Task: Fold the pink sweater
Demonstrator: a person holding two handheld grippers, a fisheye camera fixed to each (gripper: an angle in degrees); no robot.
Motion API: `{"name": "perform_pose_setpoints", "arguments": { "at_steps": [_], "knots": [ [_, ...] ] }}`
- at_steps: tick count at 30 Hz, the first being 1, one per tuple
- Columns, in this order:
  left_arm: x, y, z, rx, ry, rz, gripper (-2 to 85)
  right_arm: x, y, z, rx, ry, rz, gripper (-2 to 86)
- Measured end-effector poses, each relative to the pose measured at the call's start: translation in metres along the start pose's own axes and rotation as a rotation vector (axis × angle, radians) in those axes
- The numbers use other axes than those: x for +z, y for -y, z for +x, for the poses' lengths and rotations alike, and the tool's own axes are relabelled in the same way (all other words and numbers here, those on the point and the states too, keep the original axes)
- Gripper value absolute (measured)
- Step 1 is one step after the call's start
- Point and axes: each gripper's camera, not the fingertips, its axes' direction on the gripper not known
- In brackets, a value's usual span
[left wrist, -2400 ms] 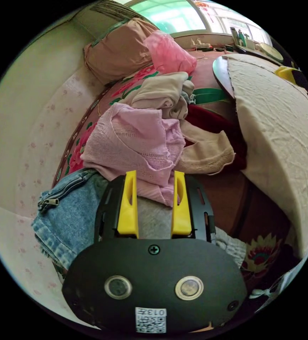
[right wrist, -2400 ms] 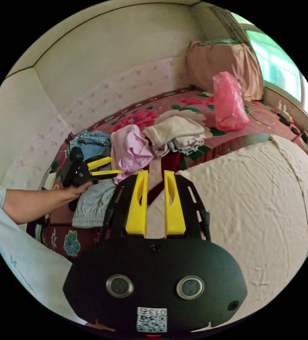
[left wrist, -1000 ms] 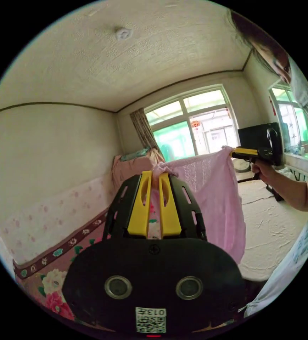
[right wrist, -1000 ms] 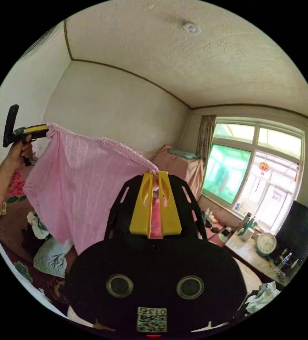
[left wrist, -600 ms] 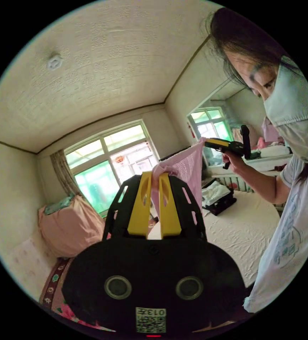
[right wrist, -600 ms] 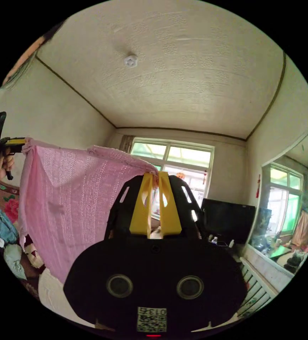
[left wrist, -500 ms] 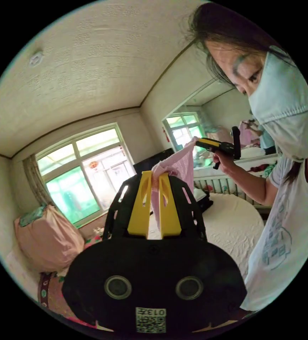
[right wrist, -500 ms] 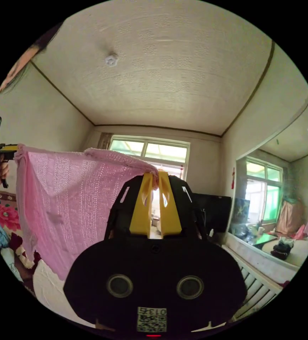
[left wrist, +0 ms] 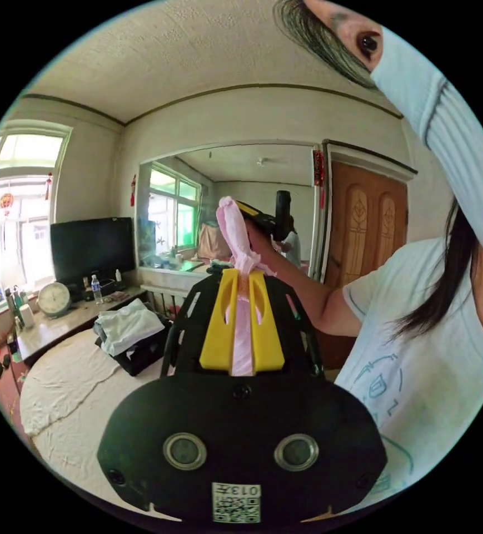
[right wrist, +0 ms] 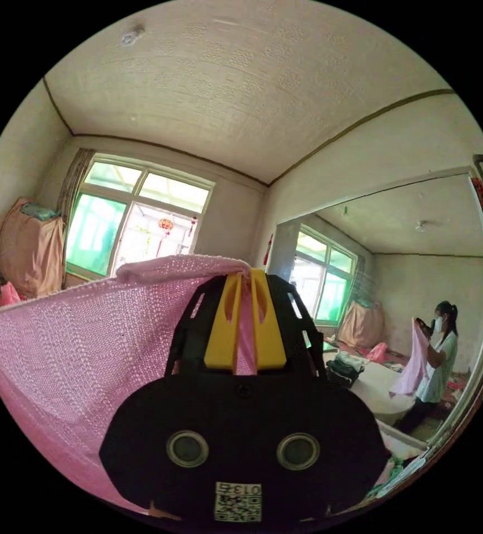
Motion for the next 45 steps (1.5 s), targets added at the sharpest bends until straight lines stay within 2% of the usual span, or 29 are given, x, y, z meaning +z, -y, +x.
{"name": "perform_pose_setpoints", "arguments": {
  "at_steps": [3, 7, 13, 15, 16, 18, 21, 24, 27, 30, 33, 36, 38, 41, 45],
  "knots": [
    [-0.001, -0.039, -0.045, -0.115, 0.033, -0.028, 1.5, 0.060, -0.020, -0.045, -0.043, 0.133, -0.052, 3.7],
    [-0.042, -0.111, -0.110, -0.321, 0.184, -0.063, 1.5, 0.126, -0.057, -0.134, -0.048, 0.351, -0.115, 3.7],
    [-0.138, -0.248, -0.171, -0.672, 0.515, -0.142, 1.6, 0.200, -0.131, -0.364, -0.046, 0.778, -0.284, 3.9],
    [-0.159, -0.293, -0.182, -0.746, 0.629, -0.202, 1.8, 0.213, -0.167, -0.476, -0.099, 0.927, -0.411, 4.1],
    [-0.169, -0.324, -0.190, -0.777, 0.701, -0.258, 1.9, 0.216, -0.178, -0.505, -0.124, 0.965, -0.453, 4.2],
    [-0.183, -0.376, -0.208, -0.888, 0.783, -0.332, 2.1, 0.221, -0.228, -0.612, -0.237, 1.114, -0.676, 4.6],
    [-0.203, -0.459, -0.242, -1.056, 0.808, -0.375, 2.7, 0.225, -0.273, -0.674, -0.249, 1.233, -0.897, 5.8],
    [-0.224, -0.511, -0.267, -1.193, 0.776, -0.333, 3.6, 0.228, -0.270, -0.649, -0.191, 1.253, -0.849, 8.2],
    [-0.236, -0.521, -0.278, -1.135, 0.868, -0.376, 3.9, 0.221, -0.262, -0.573, -0.156, 1.228, -0.777, 11.2],
    [-0.258, -0.525, -0.285, -1.080, 1.001, -0.390, 5.1, 0.192, -0.280, -0.491, -0.205, 1.141, -0.793, 11.6],
    [-0.246, -0.519, -0.302, -0.940, 0.823, -0.474, 6.1, 0.137, -0.316, -0.427, -0.303, 1.087, -0.886, 11.7],
    [-0.176, -0.509, -0.305, -0.665, 0.587, -0.715, 8.4, 0.064, -0.354, -0.397, -0.380, 1.058, -0.996, 12.0],
    [-0.109, -0.510, -0.290, -0.399, 0.413, -0.904, 9.7, 0.023, -0.373, -0.392, -0.403, 1.043, -1.056, 12.1],
    [-0.046, -0.525, -0.258, -0.060, 0.250, -1.060, 10.4, -0.029, -0.398, -0.394, -0.429, 0.997, -1.134, 12.0],
    [-0.012, -0.554, -0.238, 0.212, 0.161, -1.130, 11.5, -0.062, -0.418, -0.405, -0.510, 0.937, -1.132, 11.5]
  ]
}}
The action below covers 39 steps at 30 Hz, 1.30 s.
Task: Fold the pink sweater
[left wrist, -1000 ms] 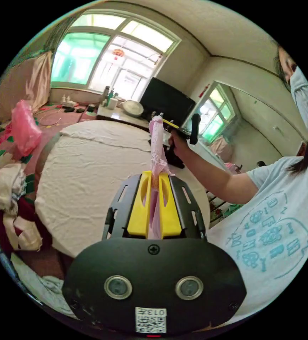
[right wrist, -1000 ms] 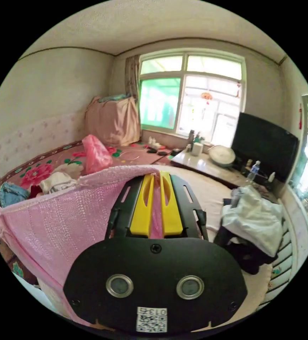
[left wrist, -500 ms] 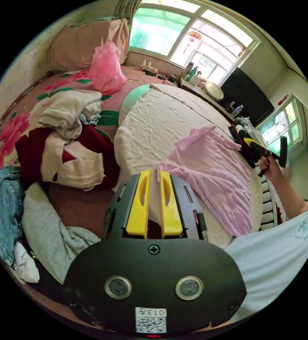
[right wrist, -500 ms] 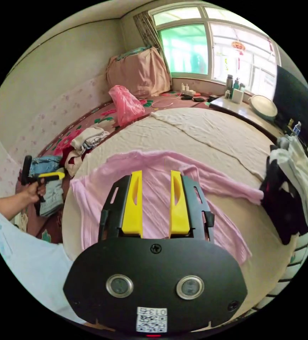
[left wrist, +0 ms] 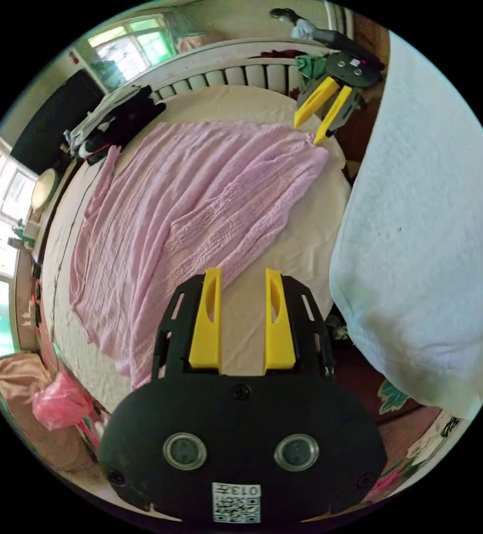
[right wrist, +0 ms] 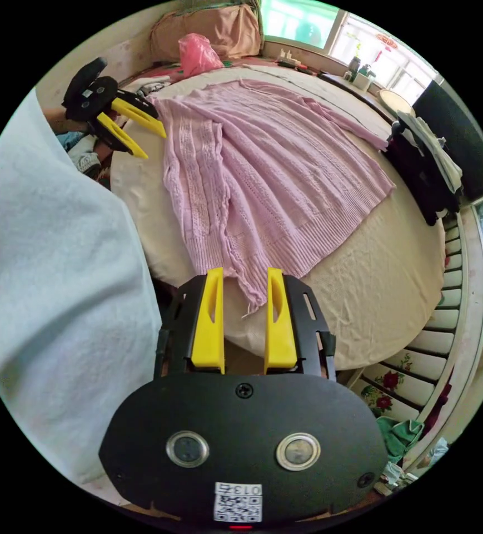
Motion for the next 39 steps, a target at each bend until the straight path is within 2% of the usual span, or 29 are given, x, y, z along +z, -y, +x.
{"name": "perform_pose_setpoints", "arguments": {
  "at_steps": [4, 10, 14, 15, 19, 21, 24, 26, 29, 31, 36, 37, 39],
  "knots": [
    [0.030, 0.007, -0.014, 0.067, -0.070, -0.051, 11.6, 0.018, 0.002, -0.002, 0.027, 0.005, -0.013, 10.7],
    [0.051, -0.005, -0.062, 0.021, -0.214, -0.062, 3.3, 0.029, 0.002, 0.014, 0.138, 0.119, -0.007, 4.8],
    [0.058, -0.015, -0.087, -0.006, -0.323, -0.096, 1.2, 0.023, -0.002, 0.020, 0.130, 0.144, -0.001, 3.0],
    [0.055, -0.018, -0.089, -0.007, -0.339, -0.085, 1.1, 0.017, -0.003, 0.020, 0.115, 0.135, 0.003, 2.7],
    [0.006, -0.037, -0.090, 0.006, -0.592, 0.066, 0.6, -0.025, -0.015, 0.017, 0.045, 0.170, 0.029, 2.4],
    [-0.006, -0.047, -0.085, -0.008, -0.616, 0.085, 0.6, -0.050, -0.029, 0.019, 0.024, 0.190, 0.045, 2.3],
    [0.019, -0.069, -0.093, -0.137, -0.702, 0.048, 0.6, -0.041, -0.043, 0.026, 0.037, 0.257, -0.011, 2.4],
    [0.062, -0.087, -0.103, -0.292, -0.845, 0.058, 0.7, -0.013, -0.048, 0.026, 0.068, 0.184, -0.062, 2.6],
    [0.080, -0.097, -0.105, -0.350, -0.948, 0.057, 0.9, 0.029, -0.055, 0.021, 0.111, 0.160, -0.169, 3.3],
    [0.062, -0.105, -0.109, -0.345, -0.877, 0.097, 1.3, 0.026, -0.059, 0.018, 0.125, 0.143, -0.134, 4.0],
    [0.007, -0.178, -0.141, -0.534, -0.471, 0.195, 3.4, -0.006, -0.082, 0.027, 0.254, 0.137, -0.005, 8.7],
    [0.002, -0.198, -0.148, -0.591, -0.399, 0.184, 4.8, -0.008, -0.086, 0.030, 0.284, 0.138, 0.010, 8.8],
    [0.005, -0.221, -0.157, -0.654, -0.373, 0.127, 7.0, -0.003, -0.094, 0.039, 0.372, 0.151, 0.023, 9.1]
  ]
}}
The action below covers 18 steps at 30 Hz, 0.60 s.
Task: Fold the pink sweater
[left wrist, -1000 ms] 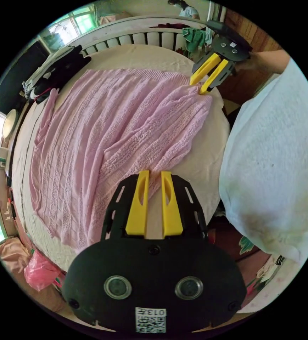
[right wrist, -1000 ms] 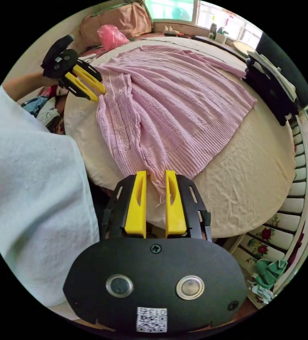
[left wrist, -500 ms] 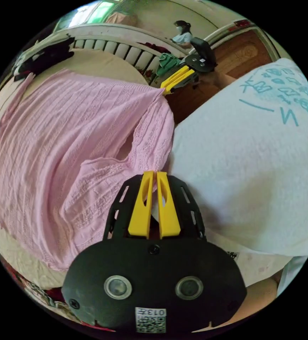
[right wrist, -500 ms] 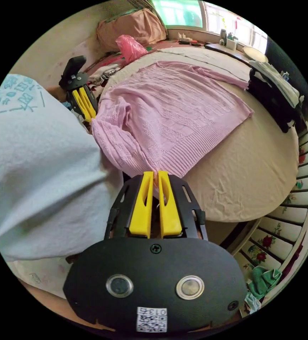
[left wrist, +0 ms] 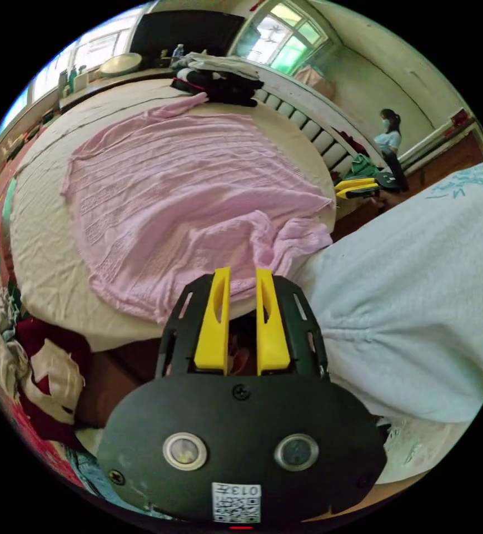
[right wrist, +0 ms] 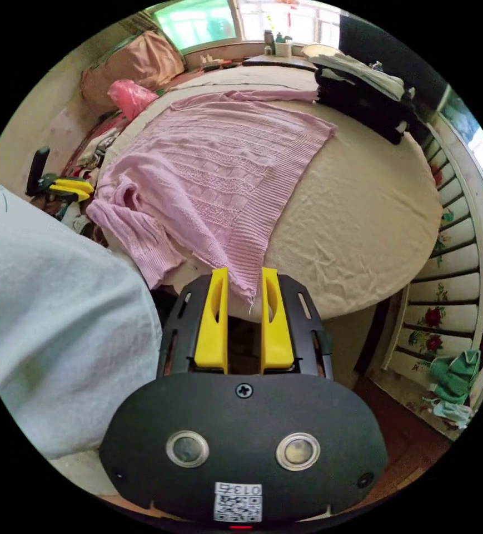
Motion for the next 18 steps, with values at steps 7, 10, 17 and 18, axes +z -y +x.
{"name": "perform_pose_setpoints", "arguments": {
  "at_steps": [7, 10, 17, 18],
  "knots": [
    [0.011, -0.006, -0.030, 0.000, 0.160, -0.122, 9.9, 0.042, 0.007, -0.017, -0.099, -0.055, -0.094, 7.9],
    [0.025, 0.003, -0.046, -0.021, 0.120, -0.177, 10.5, 0.049, 0.009, -0.017, -0.107, -0.041, -0.100, 4.7],
    [0.013, 0.024, -0.070, 0.024, 0.105, -0.275, 0.7, 0.044, 0.013, -0.013, -0.136, -0.052, -0.150, 1.0],
    [0.009, 0.026, -0.069, 0.051, 0.097, -0.285, 0.5, 0.037, 0.014, -0.013, -0.153, -0.072, -0.143, 0.9]
  ]
}}
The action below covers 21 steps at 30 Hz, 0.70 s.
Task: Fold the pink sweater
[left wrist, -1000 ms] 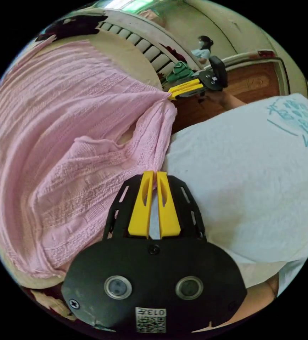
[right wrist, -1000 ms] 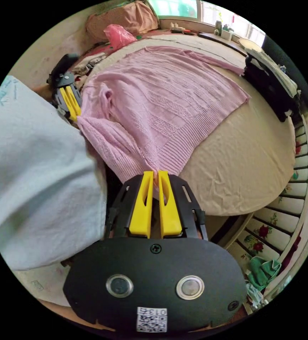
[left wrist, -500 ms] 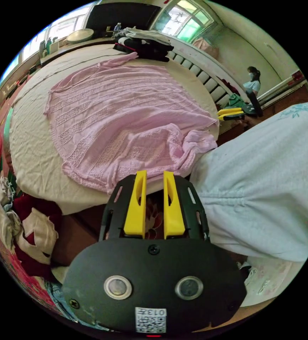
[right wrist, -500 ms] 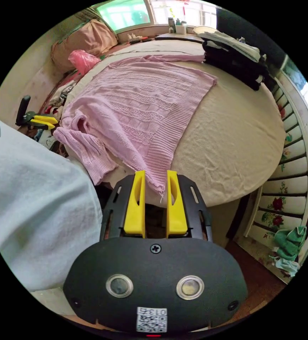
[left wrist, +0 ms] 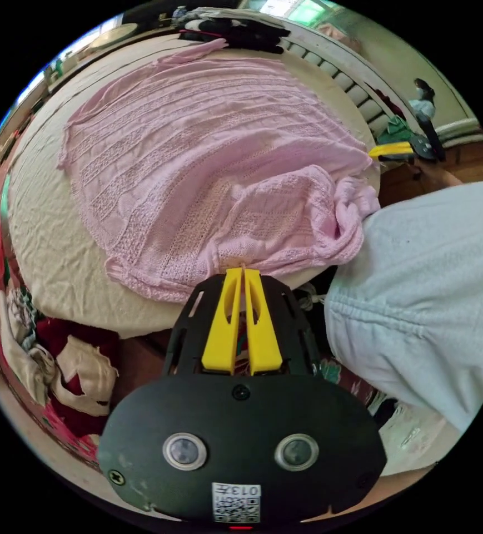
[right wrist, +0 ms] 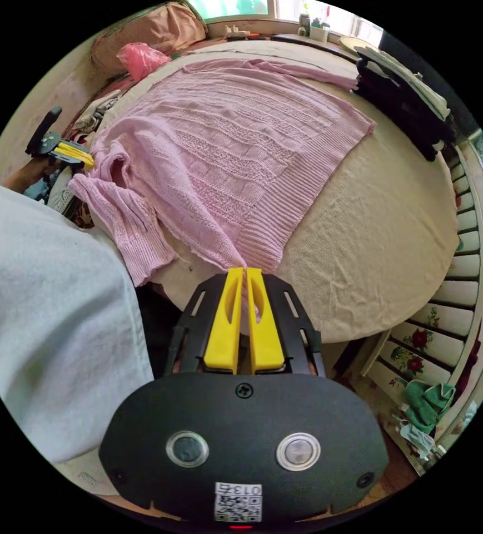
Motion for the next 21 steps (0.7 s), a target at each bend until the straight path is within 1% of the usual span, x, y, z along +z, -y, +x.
{"name": "perform_pose_setpoints", "arguments": {
  "at_steps": [2, 5, 6, 7, 8, 10, 12, 14, 15, 16, 18, 19, 20, 21],
  "knots": [
    [-0.026, -0.006, 0.003, 0.093, -0.071, 0.014, 0.0, -0.018, -0.003, 0.001, -0.015, -0.033, 0.028, 0.7],
    [-0.049, -0.023, -0.002, 0.126, -0.147, -0.002, -0.3, -0.047, -0.017, 0.006, -0.024, -0.036, 0.093, 0.6],
    [-0.049, -0.027, -0.004, 0.130, -0.165, -0.018, -0.3, -0.050, -0.022, 0.007, -0.037, -0.044, 0.087, 0.7],
    [-0.045, -0.032, -0.007, 0.136, -0.187, -0.055, -0.3, -0.047, -0.024, 0.007, -0.049, -0.052, 0.071, 0.7],
    [-0.037, -0.036, -0.013, 0.123, -0.152, -0.096, -0.3, -0.037, -0.026, 0.007, -0.072, -0.071, 0.029, 0.8],
    [-0.026, -0.040, -0.030, 0.042, -0.118, -0.089, -0.2, -0.015, -0.026, 0.009, -0.067, -0.092, -0.017, 1.2],
    [-0.014, -0.039, -0.042, 0.007, -0.201, -0.105, 0.0, 0.011, -0.026, 0.010, -0.098, -0.036, -0.099, 2.4],
    [-0.012, -0.043, -0.042, 0.034, -0.251, -0.145, 0.3, 0.013, -0.031, 0.007, -0.146, -0.032, -0.152, 4.3],
    [-0.013, -0.047, -0.044, 0.039, -0.287, -0.154, 0.4, 0.006, -0.037, 0.009, -0.149, -0.011, -0.154, 6.5],
    [-0.018, -0.054, -0.051, 0.023, -0.363, -0.172, 0.7, 0.001, -0.040, 0.013, -0.138, 0.001, -0.150, 6.8],
    [-0.034, -0.065, -0.068, -0.031, -0.407, -0.140, 1.5, -0.025, -0.046, 0.040, -0.025, 0.005, -0.067, 7.5],
    [-0.052, -0.067, -0.081, -0.076, -0.385, -0.056, 2.3, -0.033, -0.046, 0.050, 0.020, -0.014, -0.025, 7.6],
    [-0.072, -0.062, -0.096, -0.127, -0.313, 0.053, 4.2, -0.044, -0.041, 0.070, 0.116, -0.054, 0.058, 7.5],
    [-0.081, -0.057, -0.103, -0.160, -0.263, 0.111, 5.1, -0.051, -0.032, 0.089, 0.186, -0.071, 0.138, 7.4]
  ]
}}
